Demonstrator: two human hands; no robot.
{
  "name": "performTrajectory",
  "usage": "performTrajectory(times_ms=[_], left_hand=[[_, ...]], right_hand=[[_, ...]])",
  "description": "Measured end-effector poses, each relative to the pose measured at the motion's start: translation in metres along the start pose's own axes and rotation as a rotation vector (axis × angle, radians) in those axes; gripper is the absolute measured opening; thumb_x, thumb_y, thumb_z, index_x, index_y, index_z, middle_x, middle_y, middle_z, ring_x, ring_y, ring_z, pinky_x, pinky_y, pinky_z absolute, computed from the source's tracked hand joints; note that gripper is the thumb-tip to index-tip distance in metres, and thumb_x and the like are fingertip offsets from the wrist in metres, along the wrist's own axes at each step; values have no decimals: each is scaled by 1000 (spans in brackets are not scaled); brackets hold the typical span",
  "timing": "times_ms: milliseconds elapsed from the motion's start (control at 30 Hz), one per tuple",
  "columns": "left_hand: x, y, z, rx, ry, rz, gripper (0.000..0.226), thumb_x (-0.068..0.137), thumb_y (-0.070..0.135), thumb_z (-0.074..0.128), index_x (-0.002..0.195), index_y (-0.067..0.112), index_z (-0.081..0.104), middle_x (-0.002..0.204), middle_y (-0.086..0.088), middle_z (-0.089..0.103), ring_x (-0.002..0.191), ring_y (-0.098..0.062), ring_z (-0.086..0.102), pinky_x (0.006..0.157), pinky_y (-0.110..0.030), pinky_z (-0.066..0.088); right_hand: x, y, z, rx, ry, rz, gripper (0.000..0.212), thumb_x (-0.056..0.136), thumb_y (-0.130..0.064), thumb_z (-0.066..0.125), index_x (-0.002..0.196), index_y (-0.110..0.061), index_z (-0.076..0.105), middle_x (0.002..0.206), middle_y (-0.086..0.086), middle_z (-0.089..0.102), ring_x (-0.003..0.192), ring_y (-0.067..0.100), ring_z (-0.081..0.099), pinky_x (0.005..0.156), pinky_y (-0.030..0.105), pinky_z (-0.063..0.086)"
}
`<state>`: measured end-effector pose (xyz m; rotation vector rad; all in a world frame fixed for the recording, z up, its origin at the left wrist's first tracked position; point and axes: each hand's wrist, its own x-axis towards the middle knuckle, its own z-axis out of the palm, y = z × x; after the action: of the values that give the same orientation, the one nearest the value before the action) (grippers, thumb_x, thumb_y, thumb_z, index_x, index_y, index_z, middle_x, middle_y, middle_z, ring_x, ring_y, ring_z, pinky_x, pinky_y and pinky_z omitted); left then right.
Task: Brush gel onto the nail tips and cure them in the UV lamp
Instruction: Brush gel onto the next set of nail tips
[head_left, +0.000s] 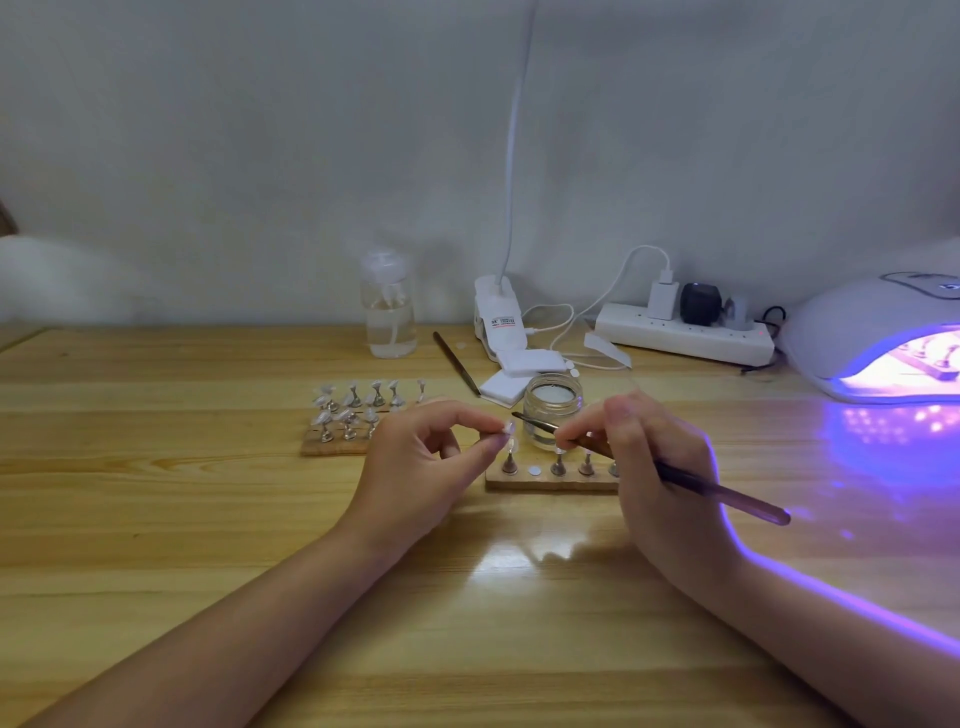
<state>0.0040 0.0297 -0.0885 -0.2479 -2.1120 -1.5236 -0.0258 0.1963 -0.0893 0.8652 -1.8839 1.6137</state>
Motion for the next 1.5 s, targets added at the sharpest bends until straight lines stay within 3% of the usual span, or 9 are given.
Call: performTrajectory(times_ms=[333,500,667,800,933,1133,1367,1500], left_hand=[[1,1,1,-1,7,0,18,71,1,74,70,19,70,74,5,64,47,-2,39,48,-9,33],[1,2,1,19,1,7,19,70,0,73,70,18,70,73,7,62,47,-3,40,49,-8,33],[1,2,1,30,1,5,21,70,-1,73,71,20,70,75,6,63,47,-3,41,50,-8,34],[1,1,1,35,8,9,22,70,0,74,70,22,70,74,6,63,47,-3,40,50,-8,34],[1,1,1,34,6,4,21,70,0,74,70,22,70,75,6,62,45,-4,40,50,-8,34],[1,1,1,45,14,-8,21,70,1,74,69,22,70,75,6,63,46,-4,40,50,-10,35],[1,0,1,47,15,-9,23,70,2,75,69,25,71,72,9,64,47,-5,39,51,-10,35],[1,-1,1,26,12,-33,23,70,2,75,69,25,72,68,13,65,48,-7,37,49,-10,32]], right_hand=[[-2,-2,-2,113,-33,28,41,89,-31,34,62,-18,63,60,5,62,62,16,57,64,23,42],[-1,1,0,37,-34,66,37,88,-36,36,70,-22,64,71,-5,64,72,5,61,69,15,46],[-2,-1,0,24,-74,27,37,89,-32,35,67,-22,64,66,-2,64,67,8,59,66,19,44],[-3,-3,-1,33,-102,-15,46,90,-29,33,61,-12,64,61,-10,59,62,5,56,65,18,40],[-3,-3,-1,66,-73,36,41,89,-33,33,64,-19,63,61,-1,61,64,11,59,66,21,43],[-3,-2,1,-30,-96,34,37,89,-33,35,71,-18,64,70,-5,63,66,-1,56,62,6,39],[-3,-1,-1,68,-89,30,42,89,-32,34,63,-16,63,61,1,61,62,10,58,63,17,42],[-2,-1,-2,75,-55,55,39,88,-32,35,64,-18,62,61,1,60,62,5,57,61,12,40]])
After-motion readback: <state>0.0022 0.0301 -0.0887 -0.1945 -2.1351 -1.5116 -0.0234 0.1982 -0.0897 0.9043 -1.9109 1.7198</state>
